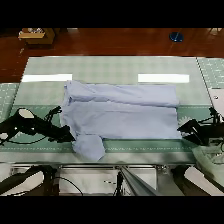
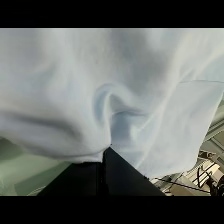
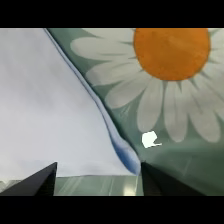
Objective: Fold the shirts.
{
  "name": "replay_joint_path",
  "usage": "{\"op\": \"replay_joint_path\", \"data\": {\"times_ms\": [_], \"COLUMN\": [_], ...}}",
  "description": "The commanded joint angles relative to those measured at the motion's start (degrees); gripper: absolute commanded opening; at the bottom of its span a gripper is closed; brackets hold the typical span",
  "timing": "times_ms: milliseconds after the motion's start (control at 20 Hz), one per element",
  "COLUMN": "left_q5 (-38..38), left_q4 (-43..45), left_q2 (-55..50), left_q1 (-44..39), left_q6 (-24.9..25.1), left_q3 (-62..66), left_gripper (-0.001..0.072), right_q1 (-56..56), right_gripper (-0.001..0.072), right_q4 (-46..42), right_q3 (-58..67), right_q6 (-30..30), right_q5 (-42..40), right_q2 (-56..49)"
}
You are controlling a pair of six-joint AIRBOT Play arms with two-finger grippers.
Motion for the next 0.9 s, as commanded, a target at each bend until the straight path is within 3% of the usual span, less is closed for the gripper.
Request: {"op": "replay_joint_path", "data": {"times_ms": [0, 150, 250, 350, 550, 850], "left_q5": [-0.1, 0.0, -0.1, -0.2, -4.6, -4.8], "left_q4": [-0.1, -0.1, -0.1, -0.1, -2.6, -5.9], "left_q2": [0.0, 0.0, 0.0, 0.4, 3.8, 8.4], "left_q1": [0.0, 0.0, 0.0, 0.1, 1.1, 1.8], "left_q6": [0.1, 0.1, 0.1, 0.1, 0.0, -0.6], "left_q3": [0.1, 0.1, 0.1, 0.9, 9.4, 28.3], "left_gripper": [0.0028, 0.0028, 0.0028, 0.0028, 0.0028, 0.0028], "right_q1": [3.5, 8.0, 9.0, 8.5, 8.6, 8.6], "right_gripper": [0.0581, 0.0554, 0.0156, 0.0031, 0.0024, 0.0023], "right_q4": [1.4, 1.4, 2.1, 2.9, 4.2, 15.4], "right_q3": [-1.3, -1.3, -1.2, -0.6, 5.0, 15.5], "right_q6": [1.4, 1.9, 1.9, 1.4, -0.4, -1.6], "right_q5": [-4.0, -5.4, -6.0, -4.1, 1.0, 1.2], "right_q2": [-2.4, -6.2, -6.6, -5.3, 2.3, 10.3]}}
